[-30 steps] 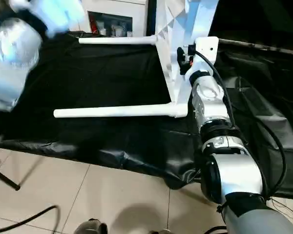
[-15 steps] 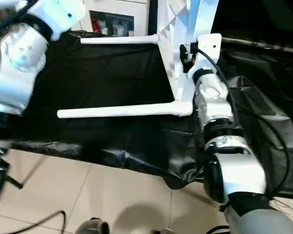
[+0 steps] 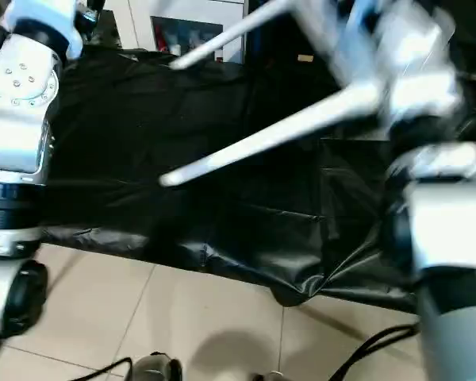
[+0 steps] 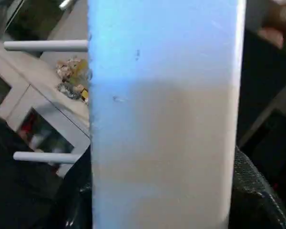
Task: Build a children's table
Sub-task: Flip table
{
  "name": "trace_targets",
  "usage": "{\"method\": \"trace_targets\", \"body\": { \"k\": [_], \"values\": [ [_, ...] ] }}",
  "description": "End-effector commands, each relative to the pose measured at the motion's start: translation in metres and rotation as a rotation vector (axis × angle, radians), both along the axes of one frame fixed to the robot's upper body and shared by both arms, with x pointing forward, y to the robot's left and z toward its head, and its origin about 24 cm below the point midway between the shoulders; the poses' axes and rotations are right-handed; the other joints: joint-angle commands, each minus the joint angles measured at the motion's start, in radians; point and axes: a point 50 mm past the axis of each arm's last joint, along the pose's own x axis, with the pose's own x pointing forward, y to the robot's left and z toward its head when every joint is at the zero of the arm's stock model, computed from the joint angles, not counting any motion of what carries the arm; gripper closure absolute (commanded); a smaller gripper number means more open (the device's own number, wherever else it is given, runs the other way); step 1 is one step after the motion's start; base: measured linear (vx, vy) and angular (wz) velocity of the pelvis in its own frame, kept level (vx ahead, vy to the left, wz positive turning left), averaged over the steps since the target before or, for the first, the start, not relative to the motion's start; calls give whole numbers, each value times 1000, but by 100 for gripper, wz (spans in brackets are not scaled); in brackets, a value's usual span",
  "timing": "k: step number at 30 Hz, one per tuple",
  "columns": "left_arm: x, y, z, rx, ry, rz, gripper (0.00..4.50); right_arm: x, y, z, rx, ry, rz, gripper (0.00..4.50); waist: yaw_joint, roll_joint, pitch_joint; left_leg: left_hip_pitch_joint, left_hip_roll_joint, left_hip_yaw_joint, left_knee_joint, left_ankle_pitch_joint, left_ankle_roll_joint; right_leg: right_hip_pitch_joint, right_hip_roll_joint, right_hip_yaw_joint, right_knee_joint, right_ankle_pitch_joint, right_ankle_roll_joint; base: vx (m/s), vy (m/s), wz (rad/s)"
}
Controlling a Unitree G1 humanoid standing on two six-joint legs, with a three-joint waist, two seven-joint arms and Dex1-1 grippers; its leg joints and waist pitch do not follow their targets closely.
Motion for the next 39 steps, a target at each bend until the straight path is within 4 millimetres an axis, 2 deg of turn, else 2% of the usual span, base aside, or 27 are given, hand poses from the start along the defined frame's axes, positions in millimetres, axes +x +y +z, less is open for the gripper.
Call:
{"method": "trace_targets", "body": {
  "k": [1,3,6,7,8,9,10,11,12,14,15,17,18,19,20,21,22,23,24,26,27,31,34,39],
  "values": [
    [4,-1,-13,-194,69,-81,190,-13,23,33,-136,-104,116,257,-7,-21,-93,26,41,-15,-48,-121,70,65,-74,47,-69,-101,-228,0,0,0],
    [5,0,-18,-224,93,-88,190,-14,25,40,-188,-103,117,257,-9,-19,-92,25,42,-17,-47,-140,65,64,-75,48,-70,-120,-223,0,0,0],
    [7,6,-30,-286,135,-79,193,-21,29,62,-285,-149,79,257,-11,-19,-91,26,44,-18,-47,-147,65,59,-73,47,-71,-125,-224,0,0,0],
    [8,8,-36,-317,162,-73,193,-24,33,69,-325,-161,78,257,-14,-27,-90,23,44,-18,-46,-147,68,61,-74,48,-69,-125,-224,0,0,0],
    [9,9,-42,-347,185,-70,194,-26,36,75,-356,-167,84,257,-15,-25,-91,21,45,-20,-46,-146,67,61,-75,47,-67,-127,-228,0,0,0],
    [10,12,-50,-365,210,-53,196,-28,43,80,-394,-173,95,257,-19,-29,-90,16,44,-20,-45,-145,72,61,-75,46,-66,-125,-228,0,0,0],
    [10,12,-53,-363,217,-47,196,-28,45,82,-402,-174,98,257,-19,-29,-90,16,44,-20,-45,-145,72,61,-75,46,-66,-125,-228,0,0,0],
    [10,13,-55,-361,224,-45,199,-28,47,82,-412,-173,103,257,-18,-28,-89,15,47,-22,-46,-140,74,59,-76,47,-65,-121,-217,0,0,0],
    [10,13,-58,-363,233,-45,199,-28,50,82,-422,-171,112,222,-18,-26,-88,16,48,-22,-47,-143,72,57,-76,48,-66,-121,-213,0,0,0],
    [10,13,-64,-364,250,-41,204,-28,55,80,-440,-166,129,188,-21,-27,-89,20,52,-24,-49,-143,63,57,-74,49,-64,-91,-215,0,0,0],
    [10,14,-72,-353,266,-41,215,-28,61,79,-450,-168,154,180,-25,-36,-87,20,51,-22,-48,-147,67,57,-74,50,-60,-58,-219,0,0,0],
    [10,15,-78,-343,271,-45,219,-28,66,79,-445,-173,172,170,-25,-35,-88,21,52,-23,-49,-141,77,59,-78,51,-59,-48,-223,0,0,0],
    [10,16,-81,-328,278,-46,223,-28,69,80,-450,-183,173,158,-26,-41,-87,20,53,-22,-49,-136,80,59,-78,51,-59,-45,-226,0,0,0],
    [10,17,-84,-327,282,-51,229,-28,71,81,-452,-191,174,151,-25,-35,-88,23,53,-22,-50,-130,82,57,-77,51,-58,-47,-231,0,0,0],
    [10,20,-87,-326,288,-50,235,-29,74,82,-456,-204,178,145,-26,-40,-89,24,54,-21,-50,-126,82,57,-77,52,-58,-43,-233,0,0,0],
    [10,21,-88,-326,290,-50,241,-29,75,82,-458,-210,180,138,-24,-35,-88,27,56,-22,-50,-131,77,55,-77,52,-58,-45,-239,0,0,0],
    [10,23,-89,-327,292,-51,241,-30,76,83,-460,-216,183,138,-24,-36,-87,28,56,-21,-50,-133,76,53,-76,52,-59,-47,-239,0,0,0],
    [10,25,-91,-317,293,-53,255,-30,77,83,-457,-221,189,116,-22,-35,-87,29,58,-23,-52,-134,65,54,-76,52,-55,-28,-243,0,0,0],
    [10,27,-92,-315,294,-63,265,-30,77,84,-457,-226,189,108,-23,-41,-88,30,59,-22,-53,-132,62,54,-75,52,-54,-21,-242,0,0,0],
    [11,30,-96,-286,303,-79,265,-32,79,85,-454,-242,200,108,-23,-38,-87,32,59,-25,-54,-136,50,55,-76,51,-51,-12,-243,0,0,0],
    [11,32,-99,-280,314,-84,276,-33,81,86,-448,-257,217,79,-24,-42,-87,34,60,-24,-54,-125,45,55,-76,52,-48,15,-246,0,0,0],
    [12,35,-103,-254,327,-79,285,-37,86,87,-447,-271,283,67,-26,-45,-86,29,59,-22,-49,-94,62,59,-77,53,-39,81,-264,0,0,0],
    [12,36,-105,-243,333,-78,286,-38,89,83,-486,-266,332,67,-28,-47,-84,29,61,-22,-50,-112,64,60,-82,54,-42,60,-265,0,0,0],
    [13,36,-112,-211,351,-84,289,-38,98,65,-540,-244,448,67,-28,-47,-83,29,62,-22,-50,-130,68,60,-84,56,-46,35,-262,0,0,0]
  ]
}}
